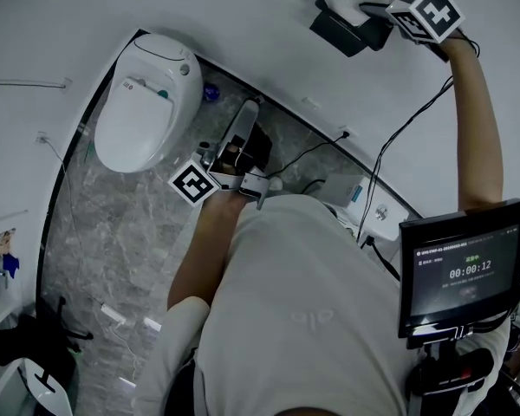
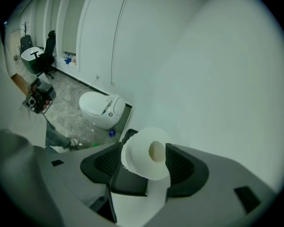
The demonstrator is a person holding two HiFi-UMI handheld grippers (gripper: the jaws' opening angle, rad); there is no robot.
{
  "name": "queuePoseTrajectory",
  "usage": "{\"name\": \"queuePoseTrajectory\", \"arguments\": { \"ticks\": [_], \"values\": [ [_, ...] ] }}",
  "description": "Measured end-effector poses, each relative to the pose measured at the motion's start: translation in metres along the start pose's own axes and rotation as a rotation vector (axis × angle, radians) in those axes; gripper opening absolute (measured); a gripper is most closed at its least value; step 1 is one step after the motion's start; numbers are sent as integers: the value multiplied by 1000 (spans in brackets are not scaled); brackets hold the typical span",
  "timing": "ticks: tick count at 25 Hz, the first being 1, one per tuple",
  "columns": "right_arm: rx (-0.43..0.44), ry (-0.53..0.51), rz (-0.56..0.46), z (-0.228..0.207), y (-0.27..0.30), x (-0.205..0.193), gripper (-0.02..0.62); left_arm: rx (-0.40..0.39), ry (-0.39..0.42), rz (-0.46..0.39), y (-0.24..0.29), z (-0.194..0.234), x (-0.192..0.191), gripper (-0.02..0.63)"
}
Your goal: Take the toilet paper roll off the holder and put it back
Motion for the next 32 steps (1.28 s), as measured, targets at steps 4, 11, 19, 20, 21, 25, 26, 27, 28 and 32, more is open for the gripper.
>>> {"name": "queuePoseTrajectory", "arguments": {
  "ticks": [4,11,19,20,21,25,26,27,28,32],
  "values": [
    [-52,91,-192,3,-20,1,281,-6,-6,50,8,9,-10,5],
    [-37,285,-506,36,-67,-14,279,-23,-38,175,35,11,-23,5],
    [42,602,-855,83,-91,-50,279,-42,-95,295,67,25,-33,5],
    [43,666,-894,91,-93,-61,279,-44,-109,323,72,26,-38,5],
    [43,736,-931,99,-94,-72,279,-46,-123,353,75,28,-42,5],
    [150,879,-1062,129,-82,-66,279,-45,-133,319,60,29,-39,5],
    [221,858,-1083,131,-76,-52,279,-43,-115,248,51,26,-33,5],
    [291,838,-1102,134,-71,-37,279,-41,-95,181,42,23,-28,5],
    [346,839,-1122,139,-67,-27,279,-39,-80,139,35,20,-23,5],
    [446,1009,-1207,177,-52,-24,279,9,-77,138,13,13,-15,5]
  ]
}}
Point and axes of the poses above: the fingertips, and each gripper's own axes: y forward along the fingers, z to its left, x out of its top, the point moved 5 cm from there along -y, backward along the fingers, and after that the axes turned 8 degrees about z, right-handed, at the moved point
